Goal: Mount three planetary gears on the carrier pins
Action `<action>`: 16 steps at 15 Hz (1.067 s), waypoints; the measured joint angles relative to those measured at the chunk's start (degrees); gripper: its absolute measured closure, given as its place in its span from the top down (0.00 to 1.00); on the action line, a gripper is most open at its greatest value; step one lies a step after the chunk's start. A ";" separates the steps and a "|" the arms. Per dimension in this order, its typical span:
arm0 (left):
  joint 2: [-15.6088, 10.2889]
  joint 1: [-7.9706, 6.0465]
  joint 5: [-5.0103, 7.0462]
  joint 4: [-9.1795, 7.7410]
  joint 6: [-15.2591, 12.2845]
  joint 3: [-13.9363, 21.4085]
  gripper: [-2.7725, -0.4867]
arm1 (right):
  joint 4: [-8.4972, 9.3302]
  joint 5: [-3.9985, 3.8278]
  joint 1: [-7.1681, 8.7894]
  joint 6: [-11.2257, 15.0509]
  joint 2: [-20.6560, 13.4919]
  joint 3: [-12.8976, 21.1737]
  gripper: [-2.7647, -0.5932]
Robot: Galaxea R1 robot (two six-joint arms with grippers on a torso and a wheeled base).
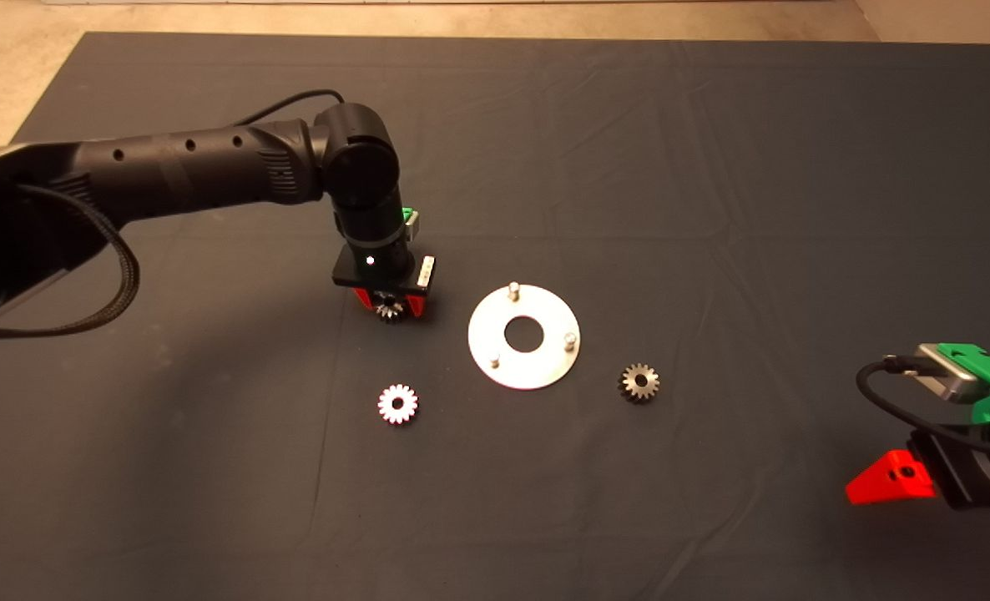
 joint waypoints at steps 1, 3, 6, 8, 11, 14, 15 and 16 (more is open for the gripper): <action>-0.05 -0.01 0.06 0.02 0.00 0.00 0.33 | 0.00 0.00 0.00 0.00 -0.01 0.00 0.99; -0.13 0.00 0.05 0.02 -0.01 0.05 0.33 | 0.00 0.02 0.00 0.02 0.00 0.00 0.99; -0.24 -0.01 0.23 0.02 -0.01 0.07 0.27 | 0.00 0.00 0.00 0.00 -0.01 0.00 0.99; -0.26 0.00 0.27 0.02 -0.01 0.07 0.25 | 0.00 0.00 0.00 0.00 -0.01 0.00 0.99; -0.28 0.00 0.28 0.07 -0.01 0.32 0.23 | -0.02 0.00 0.00 0.00 -0.01 0.00 0.99; -0.33 0.02 0.52 0.29 -0.01 1.10 0.21 | -0.02 0.01 0.00 0.00 0.00 0.00 0.99; -0.41 0.02 0.50 0.29 -0.01 1.15 0.21 | 0.00 0.00 0.00 0.00 -0.01 0.00 0.99; -0.61 0.02 0.59 0.32 -0.01 1.52 0.21 | 0.00 0.00 0.00 0.00 -0.01 0.00 0.99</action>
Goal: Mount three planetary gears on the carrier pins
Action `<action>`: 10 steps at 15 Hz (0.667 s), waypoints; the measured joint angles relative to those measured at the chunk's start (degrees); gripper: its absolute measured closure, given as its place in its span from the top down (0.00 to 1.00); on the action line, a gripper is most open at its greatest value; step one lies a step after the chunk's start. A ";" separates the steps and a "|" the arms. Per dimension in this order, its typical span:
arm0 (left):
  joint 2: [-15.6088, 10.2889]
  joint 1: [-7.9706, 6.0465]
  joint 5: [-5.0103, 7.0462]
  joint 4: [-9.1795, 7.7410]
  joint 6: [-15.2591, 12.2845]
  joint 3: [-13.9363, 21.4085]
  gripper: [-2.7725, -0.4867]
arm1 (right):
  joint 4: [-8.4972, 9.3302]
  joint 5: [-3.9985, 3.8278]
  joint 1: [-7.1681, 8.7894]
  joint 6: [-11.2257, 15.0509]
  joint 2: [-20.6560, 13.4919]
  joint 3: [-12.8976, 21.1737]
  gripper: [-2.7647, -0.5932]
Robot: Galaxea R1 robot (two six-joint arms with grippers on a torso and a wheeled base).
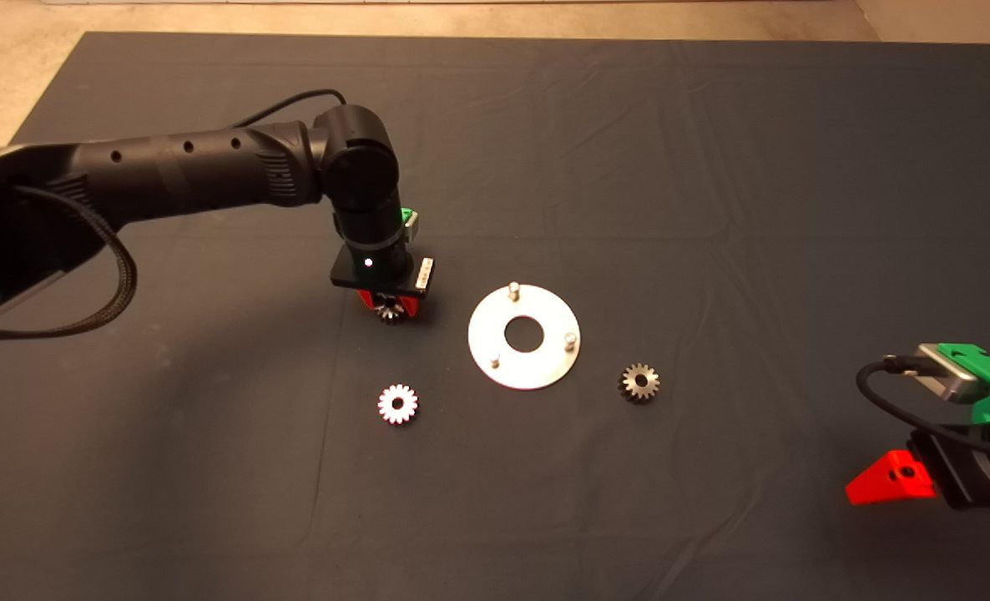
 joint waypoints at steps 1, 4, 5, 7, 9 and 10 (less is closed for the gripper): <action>-0.05 0.01 0.40 -0.02 0.02 0.18 0.21 | 0.00 -0.02 0.00 0.00 0.00 0.00 0.99; 0.02 0.00 0.84 -0.06 1.82 0.57 0.21 | 0.00 0.00 0.00 0.00 0.00 0.00 0.99; 0.28 -0.02 0.84 -0.07 2.07 1.20 0.21 | 0.00 0.00 0.00 0.00 0.00 0.00 0.99; 0.50 -0.44 0.90 -0.63 2.18 3.21 0.21 | -0.01 0.00 0.00 0.00 0.00 0.00 0.99; 1.61 -2.11 1.23 -0.68 2.21 4.61 0.21 | -0.02 0.02 0.00 0.00 0.01 0.00 0.99; 2.67 -2.74 1.45 -0.62 2.19 4.73 0.21 | -0.02 0.00 0.00 0.00 0.00 0.00 0.99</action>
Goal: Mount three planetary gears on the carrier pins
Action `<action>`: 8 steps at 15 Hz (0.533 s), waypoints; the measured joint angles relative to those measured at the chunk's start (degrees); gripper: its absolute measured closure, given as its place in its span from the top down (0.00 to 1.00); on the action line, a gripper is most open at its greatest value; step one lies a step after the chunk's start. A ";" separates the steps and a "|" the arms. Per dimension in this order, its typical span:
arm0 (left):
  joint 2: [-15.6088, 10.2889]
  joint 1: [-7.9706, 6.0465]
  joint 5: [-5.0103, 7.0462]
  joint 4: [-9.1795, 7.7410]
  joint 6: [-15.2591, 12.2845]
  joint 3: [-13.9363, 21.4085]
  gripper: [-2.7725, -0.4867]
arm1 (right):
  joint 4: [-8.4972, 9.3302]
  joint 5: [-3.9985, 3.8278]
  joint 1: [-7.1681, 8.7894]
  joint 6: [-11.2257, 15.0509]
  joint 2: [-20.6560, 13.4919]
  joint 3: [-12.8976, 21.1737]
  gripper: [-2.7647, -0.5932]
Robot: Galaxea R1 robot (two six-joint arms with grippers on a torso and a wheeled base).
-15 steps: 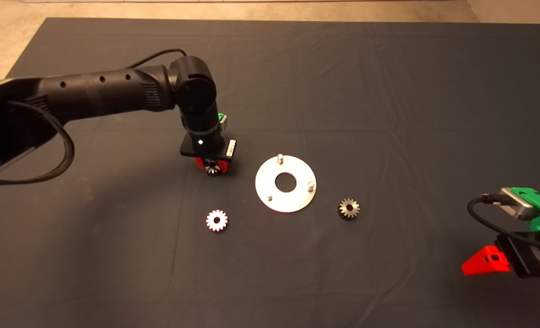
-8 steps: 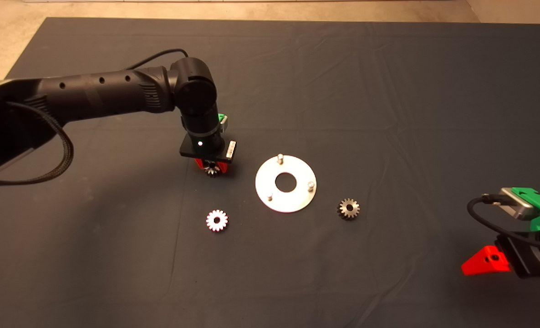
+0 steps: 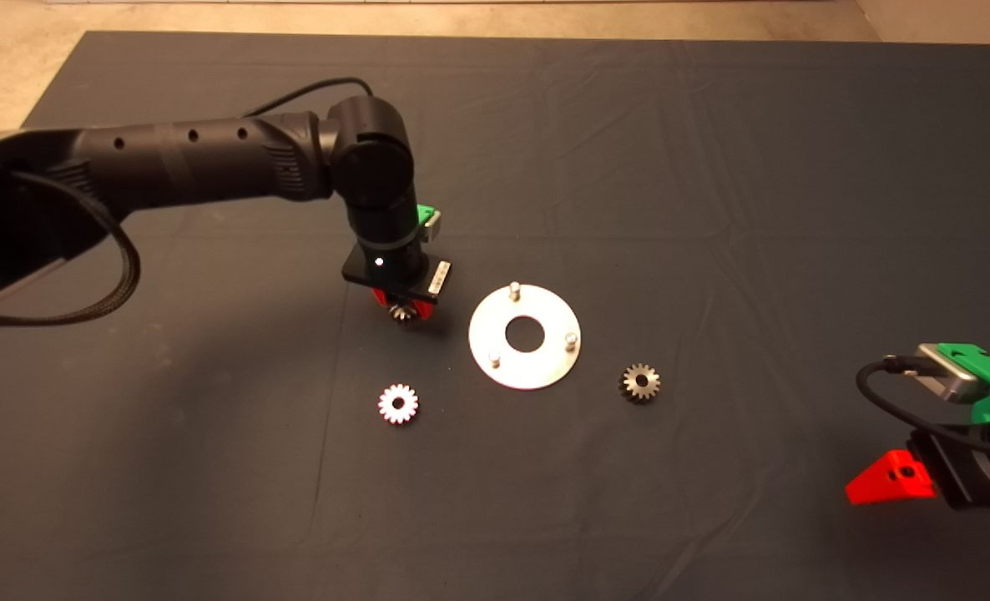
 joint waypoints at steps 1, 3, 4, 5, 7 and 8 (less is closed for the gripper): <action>1.49 -0.34 0.07 0.00 0.02 0.11 0.21 | 0.02 0.00 0.00 0.01 0.01 0.00 0.99; 4.99 -0.69 -0.04 -0.03 0.10 0.61 0.21 | 0.02 0.02 0.00 0.00 0.01 0.00 0.99; 6.20 -1.28 -0.13 -0.22 0.85 0.94 0.21 | 0.02 0.00 0.00 0.00 0.01 0.00 0.99; 6.89 -2.16 -0.32 -0.32 1.36 1.10 0.21 | 0.02 0.00 0.00 0.00 0.01 0.00 0.99; 6.87 -3.48 -0.37 -0.28 3.31 1.16 0.21 | 0.01 -0.09 0.00 0.00 0.00 0.00 0.99; 6.61 -3.45 -0.03 -0.30 4.05 1.16 0.21 | 0.02 -0.07 -0.02 0.00 0.00 0.00 0.99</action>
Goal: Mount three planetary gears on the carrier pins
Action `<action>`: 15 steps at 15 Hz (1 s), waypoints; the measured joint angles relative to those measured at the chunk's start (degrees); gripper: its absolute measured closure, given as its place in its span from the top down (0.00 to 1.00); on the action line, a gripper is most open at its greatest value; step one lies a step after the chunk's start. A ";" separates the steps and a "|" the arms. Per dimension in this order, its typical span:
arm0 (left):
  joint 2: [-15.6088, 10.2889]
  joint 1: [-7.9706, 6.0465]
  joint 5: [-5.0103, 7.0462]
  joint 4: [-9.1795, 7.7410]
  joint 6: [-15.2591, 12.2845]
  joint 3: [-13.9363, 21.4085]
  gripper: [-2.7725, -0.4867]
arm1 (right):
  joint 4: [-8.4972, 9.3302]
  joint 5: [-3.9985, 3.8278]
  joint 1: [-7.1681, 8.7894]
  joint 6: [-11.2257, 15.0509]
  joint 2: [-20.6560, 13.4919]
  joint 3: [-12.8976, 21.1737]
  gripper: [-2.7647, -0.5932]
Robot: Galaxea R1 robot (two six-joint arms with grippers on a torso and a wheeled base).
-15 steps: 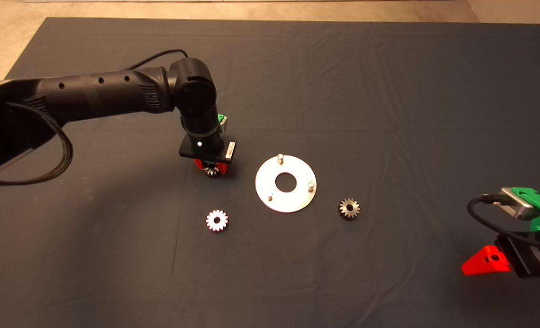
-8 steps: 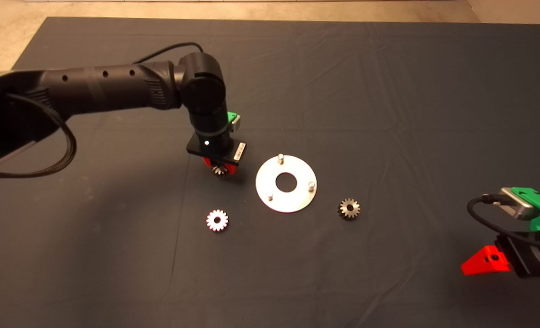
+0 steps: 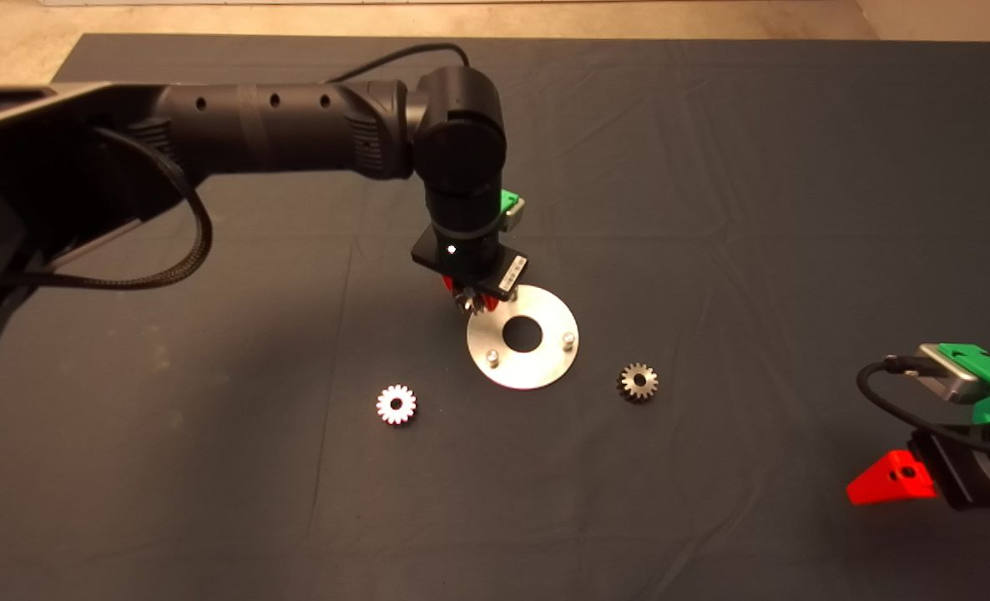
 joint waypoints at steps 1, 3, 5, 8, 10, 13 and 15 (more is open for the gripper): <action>-0.07 0.11 0.40 0.00 0.53 -0.17 0.21 | 0.00 0.00 0.02 0.00 0.00 0.00 0.99; 0.63 0.09 0.36 0.00 0.96 -1.44 0.21 | 0.00 0.10 0.00 0.00 0.00 0.00 0.99; 2.87 0.01 0.36 -0.02 1.99 -4.02 0.21 | 0.00 -0.01 0.00 0.00 -0.02 0.00 0.99; 5.49 -0.39 -0.08 -0.02 3.27 -6.40 0.21 | 0.00 0.00 0.00 0.00 -0.02 0.00 0.99; 5.77 -0.66 -0.15 -0.04 3.28 -6.73 0.21 | 0.00 -0.01 0.02 0.00 0.00 0.00 0.99; 5.79 -0.67 -0.04 -0.22 3.35 -8.20 0.21 | 0.00 -0.01 0.00 0.01 0.00 0.00 0.99; 6.10 -0.67 0.03 -0.28 3.38 -8.57 0.21 | 0.00 -0.01 0.00 0.00 0.00 0.00 0.99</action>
